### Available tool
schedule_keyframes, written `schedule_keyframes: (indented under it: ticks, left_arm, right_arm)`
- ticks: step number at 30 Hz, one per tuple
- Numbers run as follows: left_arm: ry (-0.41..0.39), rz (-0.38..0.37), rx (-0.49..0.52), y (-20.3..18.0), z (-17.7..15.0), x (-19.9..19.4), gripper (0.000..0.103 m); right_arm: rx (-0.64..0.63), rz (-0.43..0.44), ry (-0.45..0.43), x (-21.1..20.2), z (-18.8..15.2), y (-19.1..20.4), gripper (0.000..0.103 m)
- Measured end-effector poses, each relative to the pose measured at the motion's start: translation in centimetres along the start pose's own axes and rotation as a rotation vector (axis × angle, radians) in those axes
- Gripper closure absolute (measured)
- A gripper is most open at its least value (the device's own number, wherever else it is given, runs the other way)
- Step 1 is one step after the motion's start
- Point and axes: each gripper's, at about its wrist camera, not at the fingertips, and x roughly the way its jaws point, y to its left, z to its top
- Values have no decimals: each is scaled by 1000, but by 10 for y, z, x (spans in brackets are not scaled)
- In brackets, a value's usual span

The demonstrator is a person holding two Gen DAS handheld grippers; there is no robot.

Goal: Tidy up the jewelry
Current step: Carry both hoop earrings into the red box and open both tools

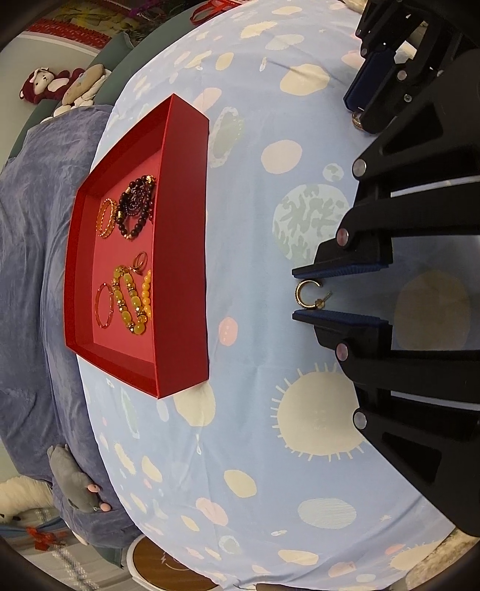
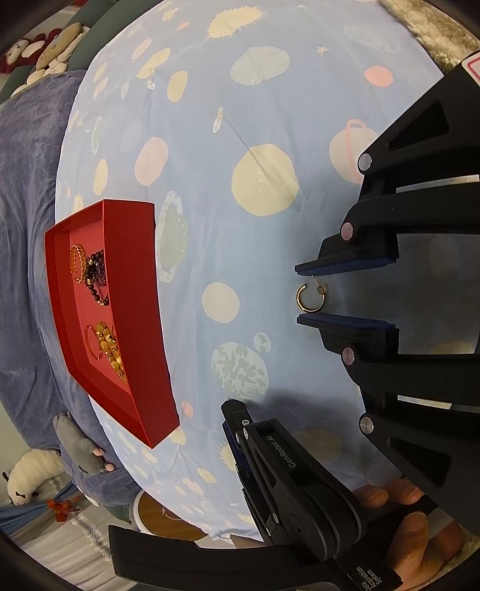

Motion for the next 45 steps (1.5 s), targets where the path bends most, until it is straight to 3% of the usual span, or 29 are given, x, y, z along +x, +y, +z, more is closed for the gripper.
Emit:
schedule_keyframes:
  ticks: [9, 20, 33, 45]
  left_arm:
    - [5, -10, -18, 4, -4, -9, 87]
    - [-43, -35, -54, 7, 13, -59, 86]
    - [-165, -48, -33, -2, 100, -99, 86]
    - [-154, -25, -32, -4, 186, -38, 86]
  right_arm:
    - [-9, 0, -20, -9, 1, 3, 83]
    - [-4, 33, -115, -54, 25, 13, 83]
    - [-56, 57, -258, -95, 112, 25, 83]
    - [-49, 37, -284, -53, 201, 16, 83]
